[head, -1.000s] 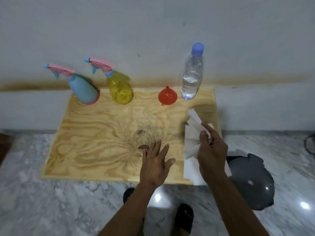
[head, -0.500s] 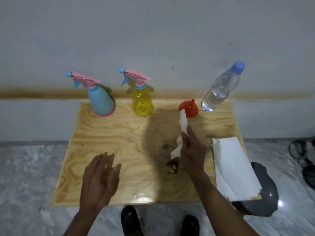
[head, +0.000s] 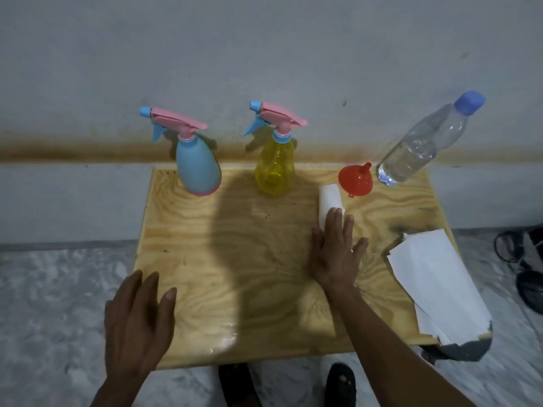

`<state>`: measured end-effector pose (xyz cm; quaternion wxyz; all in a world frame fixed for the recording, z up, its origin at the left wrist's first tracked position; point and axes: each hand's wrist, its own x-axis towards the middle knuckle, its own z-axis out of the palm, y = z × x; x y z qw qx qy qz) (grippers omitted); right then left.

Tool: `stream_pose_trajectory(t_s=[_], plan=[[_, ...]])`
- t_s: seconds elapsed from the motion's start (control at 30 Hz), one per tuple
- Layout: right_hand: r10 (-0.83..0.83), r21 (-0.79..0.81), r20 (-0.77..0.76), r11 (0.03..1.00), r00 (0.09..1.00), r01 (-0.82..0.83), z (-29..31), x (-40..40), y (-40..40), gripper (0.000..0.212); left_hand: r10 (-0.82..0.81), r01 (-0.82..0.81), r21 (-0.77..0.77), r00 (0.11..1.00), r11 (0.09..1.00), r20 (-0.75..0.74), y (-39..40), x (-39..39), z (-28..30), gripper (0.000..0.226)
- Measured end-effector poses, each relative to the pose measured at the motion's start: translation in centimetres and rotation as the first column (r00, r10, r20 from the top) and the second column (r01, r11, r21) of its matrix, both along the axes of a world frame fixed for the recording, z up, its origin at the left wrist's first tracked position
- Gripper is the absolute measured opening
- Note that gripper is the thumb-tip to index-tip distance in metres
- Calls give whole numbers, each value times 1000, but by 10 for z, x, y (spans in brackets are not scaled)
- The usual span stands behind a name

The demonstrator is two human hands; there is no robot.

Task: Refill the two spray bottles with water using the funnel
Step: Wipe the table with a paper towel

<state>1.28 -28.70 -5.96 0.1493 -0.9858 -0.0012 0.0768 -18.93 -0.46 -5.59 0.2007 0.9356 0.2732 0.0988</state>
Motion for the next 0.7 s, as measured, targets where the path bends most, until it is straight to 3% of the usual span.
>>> stream_pose_trajectory(t_s=[0.17,0.33,0.5,0.7], plan=[[-115,151,-14,982,993,116,1,1,4,61,-10,11,-16,999,1000,33,4,-2,-6,60],[-147,58,-7,987,989,147,-6,5,4,60,11,-8,-46,998,999,68,2,0,-4,59],[-200,126,43,973,979,193,-1,7,10,63,32,-29,-47,997,999,70,0,1,-6,57],[-192,32,105,981,976,190,-4,17,3,53,25,-24,-24,999,999,46,2,1,-12,56]])
